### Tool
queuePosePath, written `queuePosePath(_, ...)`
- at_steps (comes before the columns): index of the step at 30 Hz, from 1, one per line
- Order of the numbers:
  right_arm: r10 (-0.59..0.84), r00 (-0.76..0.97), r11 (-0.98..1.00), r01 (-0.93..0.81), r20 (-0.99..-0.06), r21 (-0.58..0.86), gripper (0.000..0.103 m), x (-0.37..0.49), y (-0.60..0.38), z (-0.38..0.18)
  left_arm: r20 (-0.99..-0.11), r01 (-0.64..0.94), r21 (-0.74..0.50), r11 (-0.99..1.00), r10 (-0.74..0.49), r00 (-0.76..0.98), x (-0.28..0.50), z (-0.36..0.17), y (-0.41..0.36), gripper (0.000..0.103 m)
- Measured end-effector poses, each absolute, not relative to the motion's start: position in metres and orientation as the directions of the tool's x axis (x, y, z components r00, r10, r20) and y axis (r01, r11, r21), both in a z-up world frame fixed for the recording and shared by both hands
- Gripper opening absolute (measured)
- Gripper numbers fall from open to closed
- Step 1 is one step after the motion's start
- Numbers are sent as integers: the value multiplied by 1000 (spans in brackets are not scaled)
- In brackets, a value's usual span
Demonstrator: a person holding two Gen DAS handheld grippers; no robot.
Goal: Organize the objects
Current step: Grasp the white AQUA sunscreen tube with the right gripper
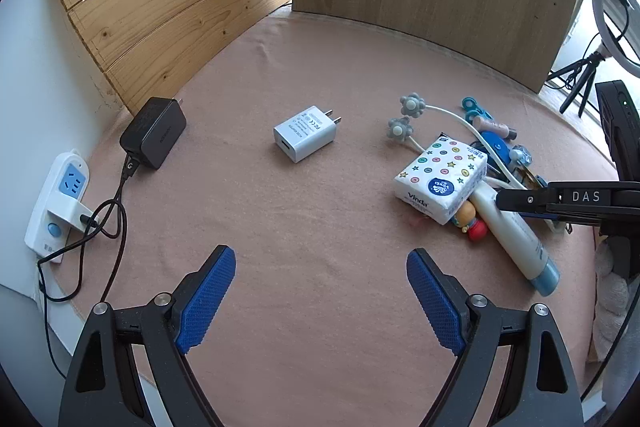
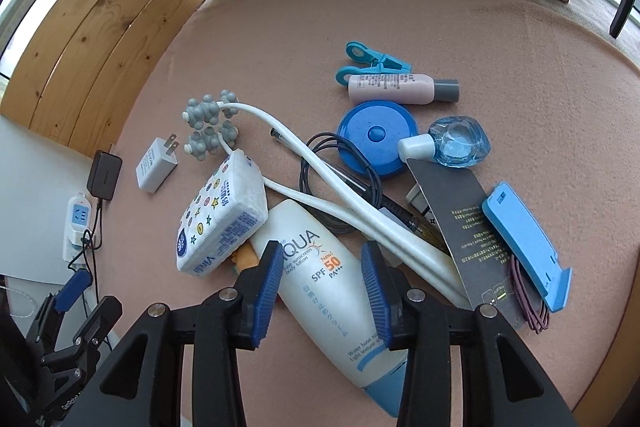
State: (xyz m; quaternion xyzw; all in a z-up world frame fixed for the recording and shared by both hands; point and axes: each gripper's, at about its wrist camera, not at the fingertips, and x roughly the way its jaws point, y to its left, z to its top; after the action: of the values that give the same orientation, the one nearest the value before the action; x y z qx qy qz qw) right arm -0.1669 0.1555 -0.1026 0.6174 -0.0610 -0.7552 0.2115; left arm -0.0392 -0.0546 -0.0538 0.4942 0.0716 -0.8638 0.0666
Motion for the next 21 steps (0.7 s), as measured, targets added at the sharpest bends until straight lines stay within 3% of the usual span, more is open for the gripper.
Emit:
queuePosePath(6,-480,-106,-873,159,-871,462,37,-147,176,-111,-864,137,-65,-988,-13,-503,-40,-56,-41,90)
queuePosePath(13,-461,-119,-881,180,-879,438,36,-114,174,-112,-875,82,-70,-994,22,-484,-44,-61,-25,90)
queuePosePath(16,-478,-93,-872,169,-873,460,29,-101,173,-121,-876,59,-73,-996,36,-481,-46,-61,-19,90)
queuePosePath(21,-458,-99,-884,157,-883,441,29,-80,176,-120,-882,12,-90,-996,74,-465,-47,-64,-5,90)
